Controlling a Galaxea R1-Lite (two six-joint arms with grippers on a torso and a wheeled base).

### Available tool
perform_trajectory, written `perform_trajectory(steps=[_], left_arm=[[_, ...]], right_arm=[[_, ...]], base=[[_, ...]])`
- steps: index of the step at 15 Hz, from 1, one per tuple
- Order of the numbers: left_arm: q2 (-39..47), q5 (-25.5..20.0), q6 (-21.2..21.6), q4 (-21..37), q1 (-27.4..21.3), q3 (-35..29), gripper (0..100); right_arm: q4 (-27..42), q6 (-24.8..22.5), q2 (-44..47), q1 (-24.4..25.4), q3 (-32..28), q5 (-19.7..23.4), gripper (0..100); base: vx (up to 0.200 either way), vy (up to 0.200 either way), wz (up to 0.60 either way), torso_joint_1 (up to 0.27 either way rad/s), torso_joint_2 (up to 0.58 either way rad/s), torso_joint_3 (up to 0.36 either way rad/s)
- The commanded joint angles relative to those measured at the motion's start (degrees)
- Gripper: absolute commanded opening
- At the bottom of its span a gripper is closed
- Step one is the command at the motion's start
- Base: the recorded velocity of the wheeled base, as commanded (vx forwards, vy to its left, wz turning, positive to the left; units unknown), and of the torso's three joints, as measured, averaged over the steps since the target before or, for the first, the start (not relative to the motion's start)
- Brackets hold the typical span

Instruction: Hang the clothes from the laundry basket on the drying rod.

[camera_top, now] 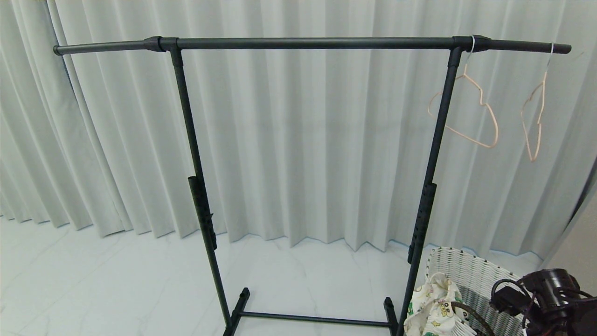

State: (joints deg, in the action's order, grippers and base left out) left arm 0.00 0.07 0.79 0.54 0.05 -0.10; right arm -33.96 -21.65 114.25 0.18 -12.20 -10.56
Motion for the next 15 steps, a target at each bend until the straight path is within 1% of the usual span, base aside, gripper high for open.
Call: perform_trajectory(steps=[1, 2, 5, 8, 11, 13, 14, 15], left_arm=[[0.0, 0.0, 0.0, 0.0, 0.0, 0.0, 0], [0.1, 0.0, 0.0, 0.0, 0.0, 0.0, 0], [0.0, 0.0, 0.0, 0.0, 0.0, 0.0, 0], [0.0, 0.0, 0.0, 0.0, 0.0, 0.0, 0], [0.1, 0.0, 0.0, 0.0, 0.0, 0.0, 0], [0.0, 0.0, 0.0, 0.0, 0.0, 0.0, 0], [0.0, 0.0, 0.0, 0.0, 0.0, 0.0, 0], [0.0, 0.0, 0.0, 0.0, 0.0, 0.0, 0]], right_arm=[[-0.6, -0.1, 0.7, -0.1, -0.5, 0.0, 100], [-1.0, -0.1, 0.7, 0.0, -0.5, 0.0, 0], [-1.0, -0.1, -0.3, 0.3, -0.1, -0.5, 0], [-0.8, -0.2, -5.1, 1.2, 1.4, -0.7, 0], [0.8, -0.3, -11.0, 3.2, 0.9, -0.4, 0], [5.6, -0.2, -17.9, 5.4, -0.3, -0.3, 0], [9.8, -0.2, -22.4, 6.4, -1.2, -0.3, 0], [12.5, -0.1, -25.0, 6.8, -1.6, -0.3, 0]], base=[[0.000, 0.000, 0.00, 0.000, 0.00, 0.000], [0.000, 0.000, 0.00, 0.000, 0.00, 0.000], [0.000, 0.000, 0.00, 0.000, 0.00, 0.000], [0.000, 0.000, 0.00, 0.000, 0.00, 0.000], [0.000, 0.000, 0.00, 0.000, 0.00, 0.000], [0.000, 0.000, 0.00, 0.000, 0.00, 0.000], [0.000, 0.000, 0.00, 0.000, 0.00, 0.000], [0.000, 0.000, 0.00, 0.000, 0.00, 0.000]])
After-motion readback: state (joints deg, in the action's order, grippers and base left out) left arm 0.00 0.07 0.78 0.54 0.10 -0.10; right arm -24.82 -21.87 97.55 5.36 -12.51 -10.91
